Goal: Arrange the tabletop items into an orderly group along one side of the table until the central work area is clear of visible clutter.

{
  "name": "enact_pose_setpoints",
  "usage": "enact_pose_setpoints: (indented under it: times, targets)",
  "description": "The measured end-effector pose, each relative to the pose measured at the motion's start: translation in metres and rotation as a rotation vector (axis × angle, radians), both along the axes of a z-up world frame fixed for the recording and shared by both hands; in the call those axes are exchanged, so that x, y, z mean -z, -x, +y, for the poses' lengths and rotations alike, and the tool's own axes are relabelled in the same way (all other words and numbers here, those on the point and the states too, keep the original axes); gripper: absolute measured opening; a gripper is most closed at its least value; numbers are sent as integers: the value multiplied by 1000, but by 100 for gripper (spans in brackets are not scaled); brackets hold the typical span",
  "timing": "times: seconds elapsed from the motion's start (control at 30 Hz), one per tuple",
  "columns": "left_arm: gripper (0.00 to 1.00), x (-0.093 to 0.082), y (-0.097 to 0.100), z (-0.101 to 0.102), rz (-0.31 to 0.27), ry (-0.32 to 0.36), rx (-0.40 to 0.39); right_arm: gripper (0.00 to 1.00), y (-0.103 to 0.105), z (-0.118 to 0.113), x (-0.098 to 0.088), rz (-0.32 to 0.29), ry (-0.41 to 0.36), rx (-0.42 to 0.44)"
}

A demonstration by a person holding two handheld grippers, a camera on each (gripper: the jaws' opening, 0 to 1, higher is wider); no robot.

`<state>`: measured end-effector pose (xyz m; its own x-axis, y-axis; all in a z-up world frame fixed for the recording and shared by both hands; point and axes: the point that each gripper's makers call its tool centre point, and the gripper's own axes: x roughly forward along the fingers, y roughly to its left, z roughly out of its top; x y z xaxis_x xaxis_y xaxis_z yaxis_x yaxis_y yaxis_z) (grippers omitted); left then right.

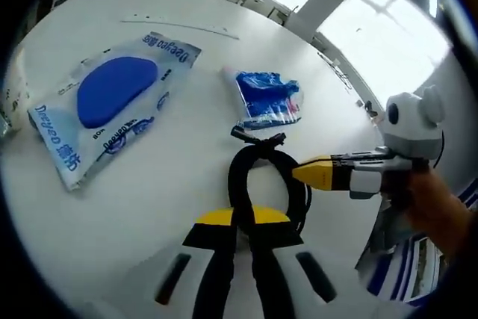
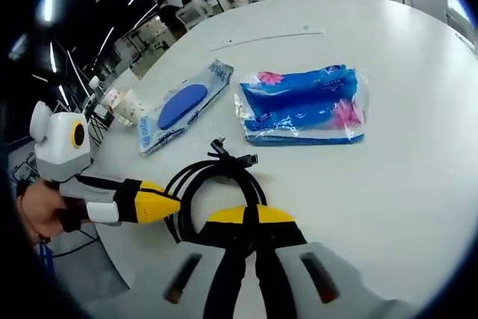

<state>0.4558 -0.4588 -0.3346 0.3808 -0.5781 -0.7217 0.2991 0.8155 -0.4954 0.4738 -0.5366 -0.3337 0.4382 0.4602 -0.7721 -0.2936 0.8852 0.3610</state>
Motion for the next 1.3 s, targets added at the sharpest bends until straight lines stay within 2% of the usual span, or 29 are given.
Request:
enact_pose_setpoints:
  times: [0.97,1.3]
  targets:
    - [5,5,1,2,-1,2,7,1,-4,0,3,-26,12,-20]
    - [9,4,2,4,-12,2,16,5,-5,-2,3,-46,22,-11]
